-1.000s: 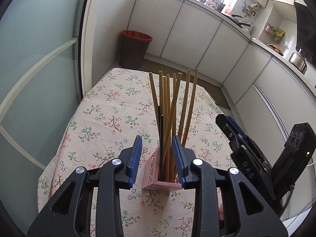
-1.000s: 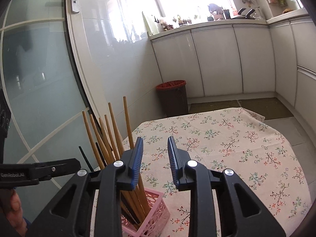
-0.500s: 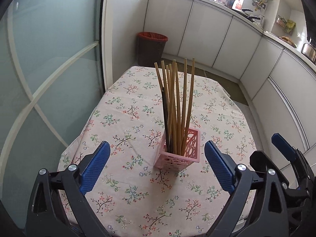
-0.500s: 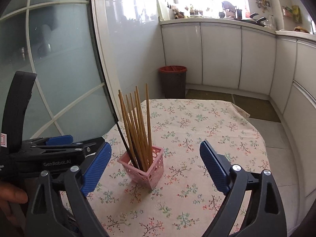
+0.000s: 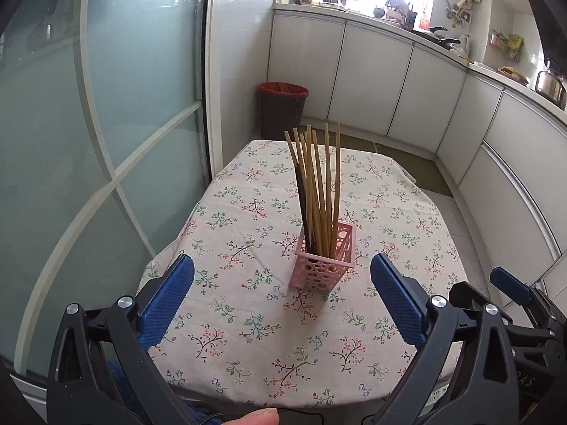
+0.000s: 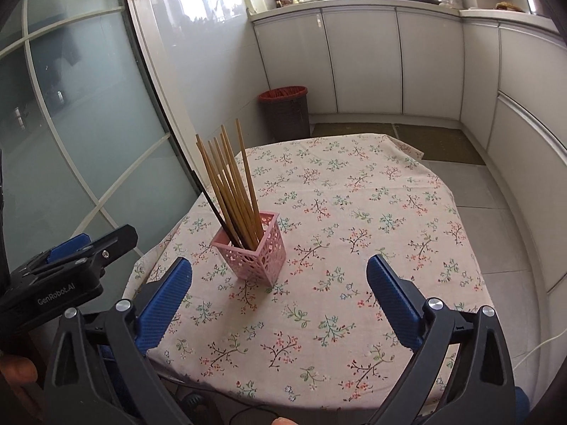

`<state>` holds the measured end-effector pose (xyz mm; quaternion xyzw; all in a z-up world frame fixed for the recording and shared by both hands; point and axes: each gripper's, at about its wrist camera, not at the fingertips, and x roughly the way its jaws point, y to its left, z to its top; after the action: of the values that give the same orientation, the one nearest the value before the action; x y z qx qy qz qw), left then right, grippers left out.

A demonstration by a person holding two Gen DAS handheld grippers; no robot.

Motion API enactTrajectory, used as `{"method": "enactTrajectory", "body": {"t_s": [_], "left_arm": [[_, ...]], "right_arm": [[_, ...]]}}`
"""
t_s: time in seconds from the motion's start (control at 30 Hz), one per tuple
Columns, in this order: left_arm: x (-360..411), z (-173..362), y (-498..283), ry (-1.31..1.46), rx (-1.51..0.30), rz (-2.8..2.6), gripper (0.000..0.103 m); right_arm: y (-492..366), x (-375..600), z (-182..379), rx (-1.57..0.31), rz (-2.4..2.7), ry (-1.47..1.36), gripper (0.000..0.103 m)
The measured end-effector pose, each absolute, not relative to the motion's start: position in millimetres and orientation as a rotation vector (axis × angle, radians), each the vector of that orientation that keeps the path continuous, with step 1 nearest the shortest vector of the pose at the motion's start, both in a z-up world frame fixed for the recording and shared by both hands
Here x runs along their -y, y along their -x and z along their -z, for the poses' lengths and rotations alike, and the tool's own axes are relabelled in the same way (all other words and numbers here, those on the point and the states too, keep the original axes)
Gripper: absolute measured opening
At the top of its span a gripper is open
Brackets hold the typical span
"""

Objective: Organize utensils

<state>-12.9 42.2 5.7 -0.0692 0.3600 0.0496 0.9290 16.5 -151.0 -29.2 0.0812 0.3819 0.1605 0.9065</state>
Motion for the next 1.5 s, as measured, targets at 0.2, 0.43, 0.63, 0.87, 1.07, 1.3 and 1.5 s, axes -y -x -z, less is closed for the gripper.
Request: {"method": "enactTrajectory", "body": {"t_s": [0.2,0.43,0.63,0.87,1.07,1.3,1.5], "left_arm": [[-40,-1,10,0.131,-0.752,-0.102,0.096],[-40,4,7,0.115,-0.761,-0.115,0.096],[-37,6,4,0.093,-0.764,-0.126,0.096],[-32,10,2,0.072,-0.77,-0.134,0.096],[-29,11,0,0.053,-0.775,-0.137,0.096],[-27,13,-1,0.046,-0.779,-0.121,0.096],[-25,15,-1,0.042,-0.782,-0.118,0.096]], "right_arm": [[-17,152,38,-0.802,-0.321,-0.16,0.096],[-21,148,46,-0.827,-0.334,-0.154,0.096],[-21,142,49,-0.824,-0.329,-0.103,0.096],[-25,144,53,-0.83,-0.328,-0.108,0.096],[-26,144,54,-0.834,-0.333,-0.103,0.096],[-25,144,55,-0.834,-0.335,-0.103,0.096],[-26,143,56,-0.839,-0.334,-0.106,0.096]]}}
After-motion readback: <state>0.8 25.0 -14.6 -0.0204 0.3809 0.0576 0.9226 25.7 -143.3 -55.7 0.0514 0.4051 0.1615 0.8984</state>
